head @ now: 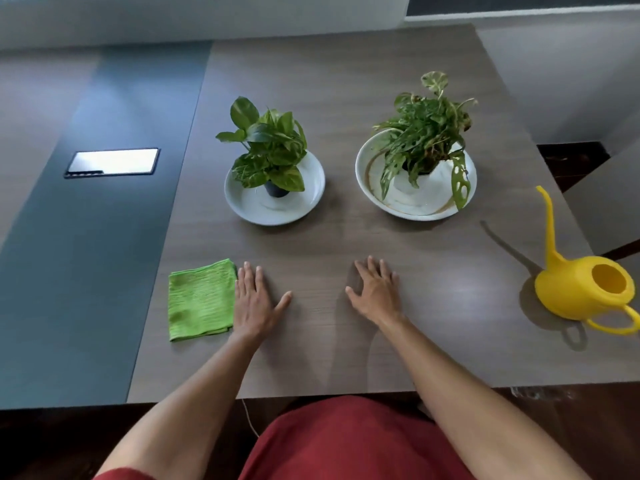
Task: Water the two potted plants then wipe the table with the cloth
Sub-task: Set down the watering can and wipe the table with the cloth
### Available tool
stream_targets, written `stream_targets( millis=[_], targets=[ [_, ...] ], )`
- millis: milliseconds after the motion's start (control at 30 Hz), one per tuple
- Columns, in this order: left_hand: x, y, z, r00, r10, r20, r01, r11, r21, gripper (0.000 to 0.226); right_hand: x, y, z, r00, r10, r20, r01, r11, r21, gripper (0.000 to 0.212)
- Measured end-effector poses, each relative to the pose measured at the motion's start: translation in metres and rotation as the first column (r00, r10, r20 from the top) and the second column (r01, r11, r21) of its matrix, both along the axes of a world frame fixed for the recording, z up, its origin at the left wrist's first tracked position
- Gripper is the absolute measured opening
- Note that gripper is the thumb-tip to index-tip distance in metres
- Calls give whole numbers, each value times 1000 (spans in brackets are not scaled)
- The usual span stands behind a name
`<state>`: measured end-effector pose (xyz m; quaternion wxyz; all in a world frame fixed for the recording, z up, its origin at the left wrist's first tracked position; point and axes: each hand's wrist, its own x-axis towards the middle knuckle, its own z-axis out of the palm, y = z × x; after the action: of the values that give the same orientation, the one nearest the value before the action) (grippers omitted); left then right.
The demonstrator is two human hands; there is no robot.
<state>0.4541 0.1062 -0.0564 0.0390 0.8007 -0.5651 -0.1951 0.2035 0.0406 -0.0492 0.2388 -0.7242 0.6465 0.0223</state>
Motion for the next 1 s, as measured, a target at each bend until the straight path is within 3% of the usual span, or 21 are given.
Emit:
stream_targets(
  millis=[267, 533, 1000],
  targets=[
    [81, 11, -13, 989, 125, 74, -127, 992, 26, 68, 4, -11, -20, 999, -4, 40, 8, 996, -85, 55],
    [96, 15, -32, 989, 53, 141, -68, 992, 105, 71, 3, -11, -40, 1000, 12, -25, -19, 951, -309, 53],
    [84, -69, -35, 978, 155, 141, -167, 983, 72, 57, 2, -12, -46, 999, 20, -47, -35, 939, -342, 53]
  ],
)
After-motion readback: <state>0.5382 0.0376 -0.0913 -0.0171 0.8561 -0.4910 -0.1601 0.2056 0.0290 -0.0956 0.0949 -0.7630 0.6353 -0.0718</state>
